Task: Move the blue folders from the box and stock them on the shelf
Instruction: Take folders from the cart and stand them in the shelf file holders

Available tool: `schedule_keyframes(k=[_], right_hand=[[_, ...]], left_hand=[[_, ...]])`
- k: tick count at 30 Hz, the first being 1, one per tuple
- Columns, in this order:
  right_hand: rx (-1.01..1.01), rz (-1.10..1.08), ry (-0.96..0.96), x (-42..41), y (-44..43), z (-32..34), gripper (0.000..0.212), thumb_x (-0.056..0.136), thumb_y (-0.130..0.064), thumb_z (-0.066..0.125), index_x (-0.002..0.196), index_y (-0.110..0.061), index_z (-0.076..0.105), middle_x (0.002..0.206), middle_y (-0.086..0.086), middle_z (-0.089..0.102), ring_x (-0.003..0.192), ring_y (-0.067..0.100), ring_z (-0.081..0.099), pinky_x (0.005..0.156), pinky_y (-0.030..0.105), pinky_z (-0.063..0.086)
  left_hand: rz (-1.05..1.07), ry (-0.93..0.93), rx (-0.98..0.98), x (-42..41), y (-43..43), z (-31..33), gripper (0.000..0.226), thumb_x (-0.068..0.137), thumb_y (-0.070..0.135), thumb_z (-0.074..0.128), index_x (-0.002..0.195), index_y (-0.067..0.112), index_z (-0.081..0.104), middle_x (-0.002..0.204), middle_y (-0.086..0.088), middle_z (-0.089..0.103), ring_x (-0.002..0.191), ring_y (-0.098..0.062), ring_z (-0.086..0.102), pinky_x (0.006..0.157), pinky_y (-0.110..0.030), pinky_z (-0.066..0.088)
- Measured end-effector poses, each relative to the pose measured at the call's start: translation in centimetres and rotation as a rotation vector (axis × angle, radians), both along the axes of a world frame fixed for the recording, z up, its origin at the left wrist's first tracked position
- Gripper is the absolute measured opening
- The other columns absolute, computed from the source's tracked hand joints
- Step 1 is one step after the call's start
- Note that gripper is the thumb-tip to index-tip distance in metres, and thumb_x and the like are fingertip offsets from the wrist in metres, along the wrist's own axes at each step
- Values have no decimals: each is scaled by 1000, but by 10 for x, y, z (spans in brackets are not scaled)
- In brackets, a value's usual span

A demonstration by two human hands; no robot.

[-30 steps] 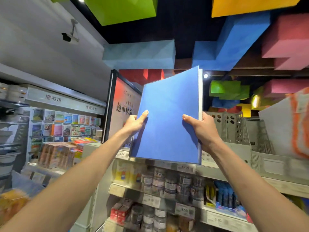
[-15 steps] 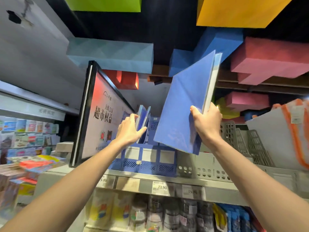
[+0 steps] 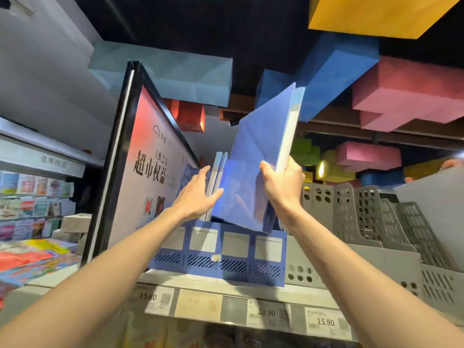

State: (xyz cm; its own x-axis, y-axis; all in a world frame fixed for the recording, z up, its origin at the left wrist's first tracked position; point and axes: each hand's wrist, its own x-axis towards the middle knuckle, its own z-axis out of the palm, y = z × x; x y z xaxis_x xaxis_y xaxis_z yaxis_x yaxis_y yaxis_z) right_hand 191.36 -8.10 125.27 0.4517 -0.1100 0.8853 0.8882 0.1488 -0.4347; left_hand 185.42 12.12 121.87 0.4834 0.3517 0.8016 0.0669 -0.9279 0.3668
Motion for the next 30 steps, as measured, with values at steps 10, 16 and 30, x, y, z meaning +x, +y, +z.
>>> schedule_keyframes(k=[10, 16, 30], right_hand=[[-72, 123, 107, 34, 80, 13, 18, 83, -21, 64, 74, -7, 58, 68, 6, 62, 59, 20, 50, 46, 26, 38], [-42, 170, 126, 56, 119, 17, 13, 87, -22, 67, 85, -10, 67, 82, 7, 69, 85, 26, 63, 63, 26, 43], [-51, 274, 128, 60, 145, -4, 63, 79, -58, 74, 72, 3, 62, 63, 14, 62, 59, 21, 51, 53, 21, 40]], left_hand=[[-7, -50, 44, 0, 27, 16, 75, 94, 49, 60, 154, 29, 20, 125, -1, 59, 91, -21, 63, 93, -43, 51], [-61, -42, 25, 7, 42, 8, 70, 94, 60, 55, 152, 39, 21, 131, -1, 60, 100, -24, 67, 96, -43, 51], [-102, 82, -29, 8, 43, 2, 100, 75, 86, 55, 155, 44, 12, 154, 7, 42, 134, -17, 48, 111, -42, 41]])
